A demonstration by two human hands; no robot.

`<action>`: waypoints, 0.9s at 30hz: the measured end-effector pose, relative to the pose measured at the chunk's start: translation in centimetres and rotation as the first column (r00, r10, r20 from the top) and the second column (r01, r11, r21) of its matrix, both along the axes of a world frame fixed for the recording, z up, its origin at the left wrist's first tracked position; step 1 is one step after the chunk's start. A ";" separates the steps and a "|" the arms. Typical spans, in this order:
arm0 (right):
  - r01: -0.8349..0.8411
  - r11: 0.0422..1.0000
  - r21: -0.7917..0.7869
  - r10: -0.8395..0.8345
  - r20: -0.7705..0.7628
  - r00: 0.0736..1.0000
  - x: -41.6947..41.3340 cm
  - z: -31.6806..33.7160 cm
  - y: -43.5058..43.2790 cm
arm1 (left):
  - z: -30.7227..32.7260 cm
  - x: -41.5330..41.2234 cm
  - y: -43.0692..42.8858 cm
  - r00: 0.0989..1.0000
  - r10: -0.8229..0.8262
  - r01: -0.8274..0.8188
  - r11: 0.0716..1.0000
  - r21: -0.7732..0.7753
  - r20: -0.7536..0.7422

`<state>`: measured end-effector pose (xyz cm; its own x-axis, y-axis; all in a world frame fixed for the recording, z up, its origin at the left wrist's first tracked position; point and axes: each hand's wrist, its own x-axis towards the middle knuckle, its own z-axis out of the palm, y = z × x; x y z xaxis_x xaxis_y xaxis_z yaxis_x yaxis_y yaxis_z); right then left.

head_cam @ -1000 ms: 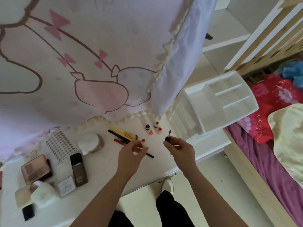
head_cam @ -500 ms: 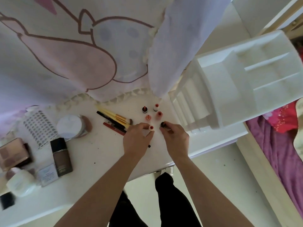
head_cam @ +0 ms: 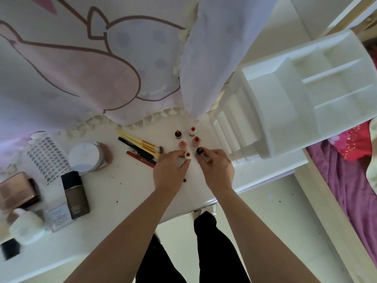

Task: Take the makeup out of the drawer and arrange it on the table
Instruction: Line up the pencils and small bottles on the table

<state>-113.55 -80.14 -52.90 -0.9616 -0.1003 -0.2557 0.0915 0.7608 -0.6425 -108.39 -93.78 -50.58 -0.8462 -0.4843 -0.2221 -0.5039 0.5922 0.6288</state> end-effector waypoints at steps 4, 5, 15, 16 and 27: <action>-0.001 1.000 0.001 0.002 -0.019 1.000 0.0 0.0 -0.1 | -0.1 -0.1 0.2 1.000 0.018 -0.018 1.000 0.001 -0.006; 0.002 1.000 0.002 -0.002 -0.025 1.000 0.0 -0.1 -0.1 | -0.2 0.0 0.2 1.000 0.023 -0.023 1.000 -0.003 -0.009; -0.033 0.999 0.027 0.032 0.030 0.999 0.0 0.3 0.0 | -0.4 0.2 0.4 1.000 0.026 -0.026 1.000 -0.017 -0.003; -0.047 0.999 0.021 0.046 0.044 0.998 -0.1 0.3 0.1 | -0.4 0.3 0.4 1.000 0.018 -0.018 1.000 -0.012 -0.003; 0.134 0.983 -0.127 -0.101 0.238 0.966 4.1 4.1 1.3 | 5.4 6.7 -3.3 0.997 0.045 -0.056 0.975 -0.214 -0.056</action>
<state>-109.43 -78.79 -48.80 -0.8857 -0.0413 -0.4625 0.3322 0.6395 -0.6933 -101.71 -97.04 -45.18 -0.8271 -0.5583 -0.0652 -0.5072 0.6913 0.5146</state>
